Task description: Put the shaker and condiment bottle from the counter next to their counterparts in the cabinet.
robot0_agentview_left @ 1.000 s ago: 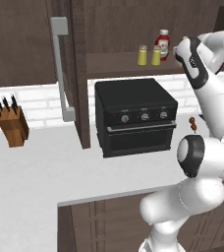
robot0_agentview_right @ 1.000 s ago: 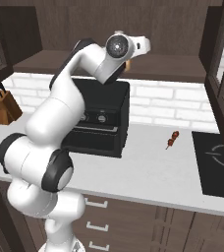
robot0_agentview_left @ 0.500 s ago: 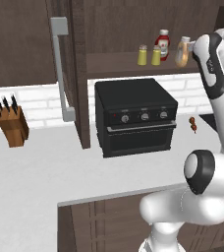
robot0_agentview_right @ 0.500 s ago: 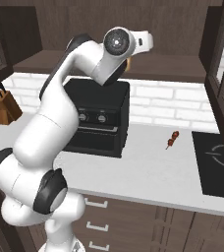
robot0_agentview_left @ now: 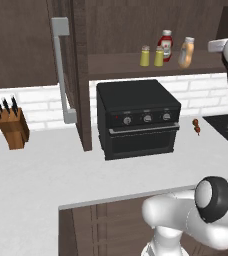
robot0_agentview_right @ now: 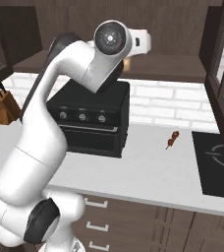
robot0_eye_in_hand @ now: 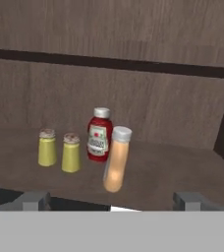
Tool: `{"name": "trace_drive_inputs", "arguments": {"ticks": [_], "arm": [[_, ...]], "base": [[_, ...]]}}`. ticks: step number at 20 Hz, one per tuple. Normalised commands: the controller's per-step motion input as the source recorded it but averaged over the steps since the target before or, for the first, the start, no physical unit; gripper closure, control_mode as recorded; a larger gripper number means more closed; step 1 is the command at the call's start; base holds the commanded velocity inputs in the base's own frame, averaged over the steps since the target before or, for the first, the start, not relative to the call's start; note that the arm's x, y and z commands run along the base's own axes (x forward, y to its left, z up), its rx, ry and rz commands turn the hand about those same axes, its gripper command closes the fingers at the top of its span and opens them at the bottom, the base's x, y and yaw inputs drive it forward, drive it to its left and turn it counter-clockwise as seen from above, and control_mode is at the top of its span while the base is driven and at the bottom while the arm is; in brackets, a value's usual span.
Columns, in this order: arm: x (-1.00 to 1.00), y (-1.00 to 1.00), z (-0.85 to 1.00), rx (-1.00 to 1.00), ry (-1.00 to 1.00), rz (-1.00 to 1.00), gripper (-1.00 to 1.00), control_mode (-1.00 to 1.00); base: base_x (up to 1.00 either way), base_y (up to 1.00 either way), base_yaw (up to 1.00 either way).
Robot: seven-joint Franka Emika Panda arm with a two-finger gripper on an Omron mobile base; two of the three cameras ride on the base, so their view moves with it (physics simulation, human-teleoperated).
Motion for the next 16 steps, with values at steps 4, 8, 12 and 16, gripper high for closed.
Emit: {"name": "trace_drive_inputs", "arguments": {"ticks": [4,8,12,16], "arm": [[-1.0,0.0,0.01,0.01,0.03,0.07,-1.0,-1.0],[-1.0,0.0,0.0,0.0,0.0,0.07,-1.0,-1.0],[-1.0,0.0,0.0,0.0,0.0,0.07,-1.0,-1.0],[-1.0,0.0,0.01,0.0,0.0,0.05,-1.0,-1.0]], "base": [[0.0,0.0,0.0],[0.0,0.0,0.0],[0.0,0.0,0.0],[0.0,0.0,0.0]]}}
